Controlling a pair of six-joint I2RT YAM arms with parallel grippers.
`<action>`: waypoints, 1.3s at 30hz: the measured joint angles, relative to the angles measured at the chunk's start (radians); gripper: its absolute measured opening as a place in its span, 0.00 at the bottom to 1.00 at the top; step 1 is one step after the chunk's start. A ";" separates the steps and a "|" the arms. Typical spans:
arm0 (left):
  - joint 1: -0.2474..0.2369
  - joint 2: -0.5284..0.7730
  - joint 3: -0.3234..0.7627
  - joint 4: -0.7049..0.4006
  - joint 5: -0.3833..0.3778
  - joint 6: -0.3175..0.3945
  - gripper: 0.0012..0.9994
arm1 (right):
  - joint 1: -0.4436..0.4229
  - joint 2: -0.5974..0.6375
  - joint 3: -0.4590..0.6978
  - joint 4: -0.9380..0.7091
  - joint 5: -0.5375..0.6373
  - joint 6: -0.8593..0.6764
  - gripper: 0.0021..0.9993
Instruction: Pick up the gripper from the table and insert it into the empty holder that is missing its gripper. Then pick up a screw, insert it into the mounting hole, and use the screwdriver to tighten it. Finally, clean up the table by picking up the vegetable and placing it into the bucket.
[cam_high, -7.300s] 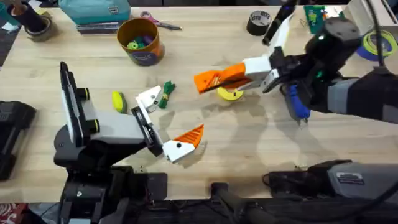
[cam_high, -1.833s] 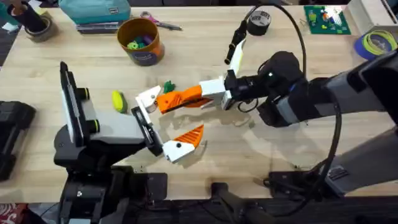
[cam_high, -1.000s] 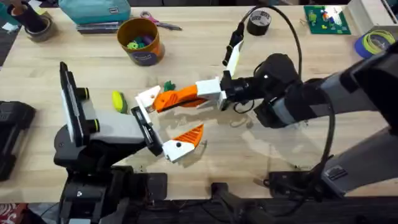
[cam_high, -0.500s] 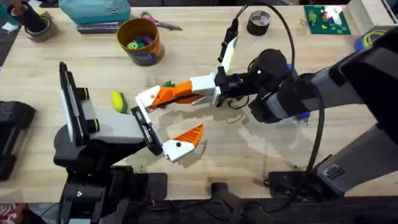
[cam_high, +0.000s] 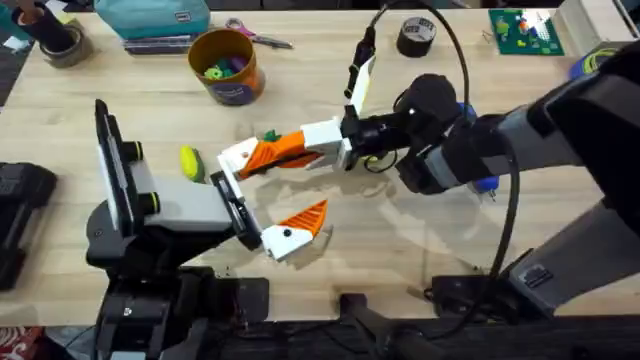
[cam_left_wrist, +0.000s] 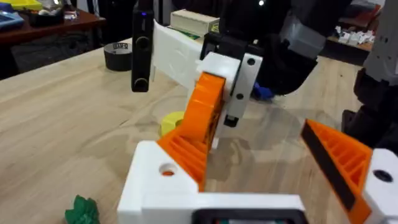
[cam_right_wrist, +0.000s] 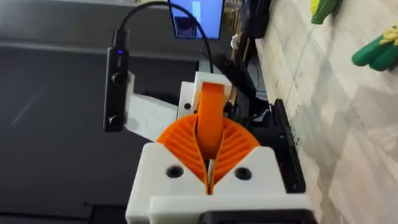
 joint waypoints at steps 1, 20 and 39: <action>0.000 0.000 0.000 0.000 0.000 0.001 0.99 | 0.000 0.003 0.005 0.001 -0.008 0.000 0.01; 0.005 0.000 0.000 0.000 -0.003 -0.004 0.99 | -0.013 0.075 0.097 -0.002 -0.083 0.000 0.01; 0.005 0.000 0.000 0.000 -0.002 -0.004 0.99 | -0.023 0.075 0.101 -0.007 -0.080 0.000 0.01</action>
